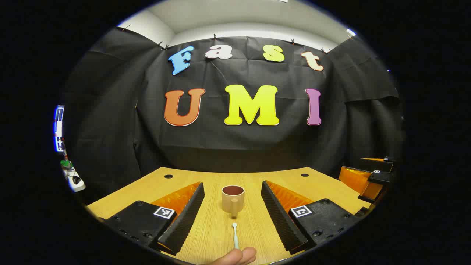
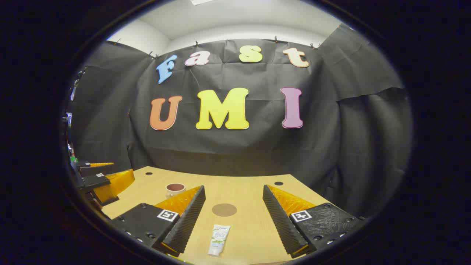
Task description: Put the toothbrush and toothpaste on the desktop into the cup, then pick up the cup and place it on the coaster on the desktop.
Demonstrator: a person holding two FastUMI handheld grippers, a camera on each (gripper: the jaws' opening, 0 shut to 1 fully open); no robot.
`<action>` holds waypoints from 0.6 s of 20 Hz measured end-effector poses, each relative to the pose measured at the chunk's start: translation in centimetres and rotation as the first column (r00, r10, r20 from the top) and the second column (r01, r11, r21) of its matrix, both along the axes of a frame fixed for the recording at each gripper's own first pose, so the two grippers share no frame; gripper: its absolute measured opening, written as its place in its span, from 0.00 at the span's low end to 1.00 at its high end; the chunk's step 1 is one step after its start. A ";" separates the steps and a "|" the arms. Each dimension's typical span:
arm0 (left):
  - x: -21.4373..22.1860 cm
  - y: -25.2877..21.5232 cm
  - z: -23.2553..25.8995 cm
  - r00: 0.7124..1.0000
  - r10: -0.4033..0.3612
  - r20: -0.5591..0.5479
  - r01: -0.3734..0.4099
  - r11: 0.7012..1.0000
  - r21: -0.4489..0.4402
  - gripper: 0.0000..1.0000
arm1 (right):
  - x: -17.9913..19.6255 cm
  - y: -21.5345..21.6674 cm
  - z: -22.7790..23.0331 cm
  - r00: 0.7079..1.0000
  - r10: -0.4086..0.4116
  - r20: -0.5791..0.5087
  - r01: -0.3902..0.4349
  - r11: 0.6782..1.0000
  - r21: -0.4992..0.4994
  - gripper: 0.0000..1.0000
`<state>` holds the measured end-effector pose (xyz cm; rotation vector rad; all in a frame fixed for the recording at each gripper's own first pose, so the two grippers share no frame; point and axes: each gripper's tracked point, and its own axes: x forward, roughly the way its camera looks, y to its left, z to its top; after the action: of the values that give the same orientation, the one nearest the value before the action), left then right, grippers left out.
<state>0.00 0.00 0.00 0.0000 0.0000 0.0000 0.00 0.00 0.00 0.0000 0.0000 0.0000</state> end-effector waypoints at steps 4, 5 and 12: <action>-1.4 0.2 0.2 1.000 -0.001 0.005 0.001 1.000 0.009 0.98 | -1.1 0.3 0.3 1.000 -0.001 0.025 0.001 1.000 -0.030 0.95; -1.7 0.3 0.3 1.000 0.002 0.005 -0.002 1.000 0.013 0.98 | -1.4 0.5 0.5 1.000 0.006 0.029 -0.006 1.000 -0.024 0.95; -2.1 0.3 -0.2 1.000 -0.004 -0.018 0.004 1.000 -0.001 0.98 | -2.0 0.8 0.3 1.000 0.024 0.018 -0.024 1.000 -0.015 0.95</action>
<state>-2.13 0.35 -0.15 -0.0006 0.0184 -0.0041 -1.97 0.83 0.27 -0.0149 -0.0182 0.0237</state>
